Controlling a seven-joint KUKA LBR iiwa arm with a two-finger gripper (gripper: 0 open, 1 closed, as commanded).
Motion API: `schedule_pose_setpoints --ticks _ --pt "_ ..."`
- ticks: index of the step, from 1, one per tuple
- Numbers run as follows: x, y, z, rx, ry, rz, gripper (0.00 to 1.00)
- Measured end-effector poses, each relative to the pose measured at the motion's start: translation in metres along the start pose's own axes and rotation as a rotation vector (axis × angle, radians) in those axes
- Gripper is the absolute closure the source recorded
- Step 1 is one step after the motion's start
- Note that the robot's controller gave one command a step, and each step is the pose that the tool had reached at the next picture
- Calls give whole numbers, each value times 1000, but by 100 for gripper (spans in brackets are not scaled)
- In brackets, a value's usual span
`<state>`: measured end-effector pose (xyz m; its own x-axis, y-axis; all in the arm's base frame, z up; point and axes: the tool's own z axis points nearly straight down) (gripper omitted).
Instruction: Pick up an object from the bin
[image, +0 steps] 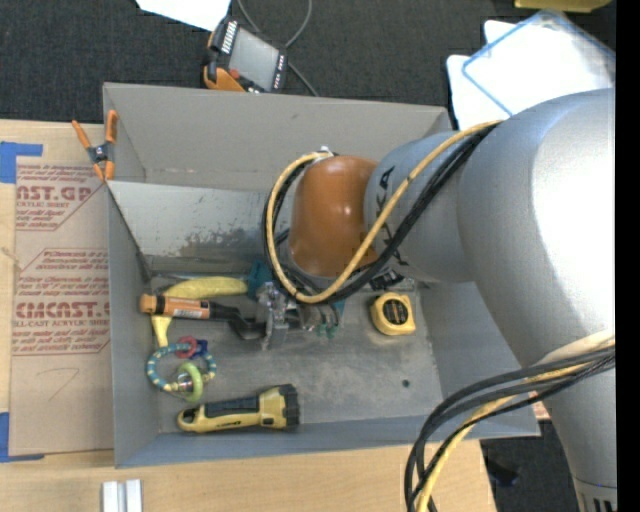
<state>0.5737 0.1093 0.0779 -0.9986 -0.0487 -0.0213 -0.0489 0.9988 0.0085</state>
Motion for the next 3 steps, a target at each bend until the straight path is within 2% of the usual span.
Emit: schedule_pose_setpoints --ticks 1,2,3 --pt "0 0 0 0 0 0 100" --pt "0 1 -86 1 5 -2 100" --pt "-1 -1 -107 0 -1 -1 100"
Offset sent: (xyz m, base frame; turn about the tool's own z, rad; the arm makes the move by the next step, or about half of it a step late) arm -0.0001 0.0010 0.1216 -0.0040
